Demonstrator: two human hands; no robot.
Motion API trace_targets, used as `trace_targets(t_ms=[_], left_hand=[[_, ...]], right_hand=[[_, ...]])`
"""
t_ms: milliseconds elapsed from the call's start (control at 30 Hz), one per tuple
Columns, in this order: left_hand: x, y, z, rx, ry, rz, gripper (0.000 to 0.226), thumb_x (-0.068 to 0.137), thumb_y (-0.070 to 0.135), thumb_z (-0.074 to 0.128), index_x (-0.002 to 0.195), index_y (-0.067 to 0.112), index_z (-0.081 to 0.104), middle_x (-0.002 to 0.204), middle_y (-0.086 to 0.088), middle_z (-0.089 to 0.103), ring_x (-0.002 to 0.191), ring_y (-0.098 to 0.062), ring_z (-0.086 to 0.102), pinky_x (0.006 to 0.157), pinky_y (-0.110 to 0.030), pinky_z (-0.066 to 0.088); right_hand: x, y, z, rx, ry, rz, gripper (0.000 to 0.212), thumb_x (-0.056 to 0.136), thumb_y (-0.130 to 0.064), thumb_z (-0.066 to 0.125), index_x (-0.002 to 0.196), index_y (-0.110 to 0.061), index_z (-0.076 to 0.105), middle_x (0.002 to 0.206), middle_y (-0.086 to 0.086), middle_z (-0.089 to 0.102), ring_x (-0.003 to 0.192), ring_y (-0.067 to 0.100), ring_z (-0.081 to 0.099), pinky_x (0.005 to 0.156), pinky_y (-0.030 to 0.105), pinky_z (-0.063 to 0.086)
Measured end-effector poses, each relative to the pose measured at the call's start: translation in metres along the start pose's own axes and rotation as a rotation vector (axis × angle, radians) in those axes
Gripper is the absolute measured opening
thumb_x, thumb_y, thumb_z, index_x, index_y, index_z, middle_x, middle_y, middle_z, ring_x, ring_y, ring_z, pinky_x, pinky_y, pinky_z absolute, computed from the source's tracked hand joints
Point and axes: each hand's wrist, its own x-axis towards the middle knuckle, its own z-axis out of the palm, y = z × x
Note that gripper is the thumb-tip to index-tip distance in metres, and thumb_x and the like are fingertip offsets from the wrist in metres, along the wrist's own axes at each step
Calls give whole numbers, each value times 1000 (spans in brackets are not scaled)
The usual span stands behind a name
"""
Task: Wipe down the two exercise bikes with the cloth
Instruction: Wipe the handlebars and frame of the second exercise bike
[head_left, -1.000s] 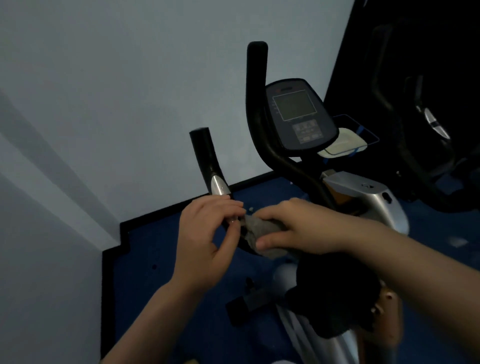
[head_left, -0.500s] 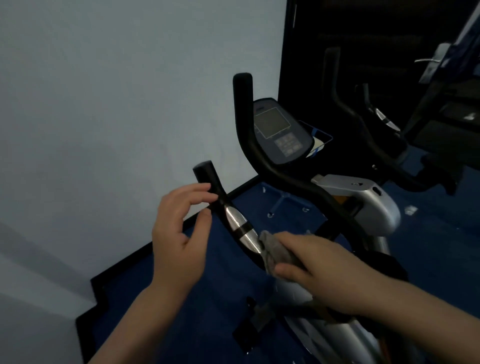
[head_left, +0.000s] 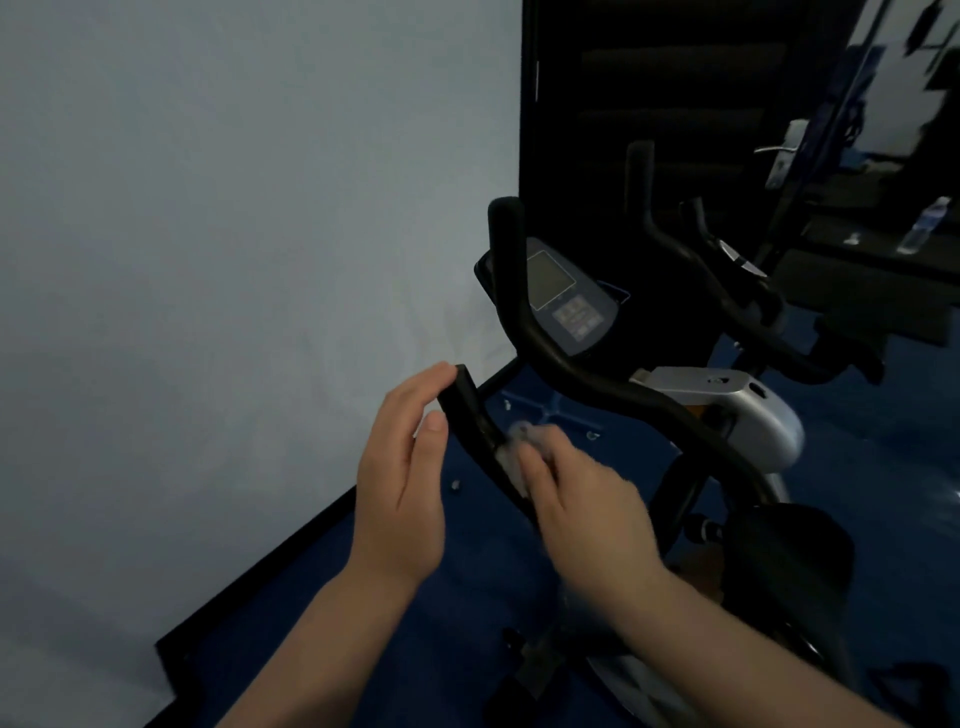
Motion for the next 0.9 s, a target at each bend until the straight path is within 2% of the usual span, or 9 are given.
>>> trace_targets(t_ms=[100,233,333,433,567,633,733,800,900], left_hand=[[-2,-3,-3,-67,-32,-5,40,99,30,32,131,23,53,134,14,55,129,-4,47,103,-10,34],[-2,-6,-7,-85,-94,-10,42,99,32,31,135,25,51,138,19,52,132,-1,44,104,-8,32],[-1,-7,-6,-88,-78,-17,41,99,32,32,135,26,51,137,21,52,132,0,44,103,-7,31],[-4,-6,-1,-91,-29,-15,40,99,31,33,133,26,52,137,18,53,131,-2,45,103,-8,32],[-6,-1,2,-75,-10,-44,39,98,29,33,132,29,51,136,18,53,131,-3,46,103,-9,33],[-5,-1,1,-55,-3,-45,40,99,31,32,133,27,52,135,20,54,131,-2,46,103,-8,33],[-5,-3,2,-31,21,-37,40,99,30,32,132,26,53,135,19,54,131,-3,46,104,-10,33],[-7,-3,6,-45,41,-38,39,99,31,32,132,28,52,136,18,54,131,-3,46,104,-10,33],[-8,-2,6,-66,21,-67,39,99,31,31,133,28,51,138,15,53,132,-3,45,105,-10,33]], right_hand=[[29,-26,15,-25,26,6,38,97,-50,24,126,-32,42,111,-7,61,89,17,62,65,33,42],[-11,-15,10,-203,2,-76,50,93,-47,38,140,-34,27,128,-12,46,94,13,58,65,29,51],[-7,-7,1,-154,-25,1,51,88,-61,23,131,-37,34,117,-10,52,89,15,61,67,33,50],[28,-24,14,-61,-36,98,44,95,-54,21,127,-31,40,114,-3,59,93,19,61,73,36,47],[5,-24,16,-173,19,-132,55,98,-38,38,147,-27,18,131,-6,43,94,14,56,62,26,47],[-3,-6,6,-76,-54,-174,54,98,-38,34,147,-35,13,136,-9,39,97,13,56,70,29,50],[21,-8,2,233,-159,17,40,99,-48,18,133,-41,38,121,-9,55,100,14,57,82,36,45],[33,-20,9,273,-91,45,45,95,-55,13,118,-37,47,110,-9,59,94,14,58,74,34,42],[12,-23,12,-8,-8,-112,48,93,-51,24,138,-34,28,122,-11,48,90,11,57,64,27,41]])
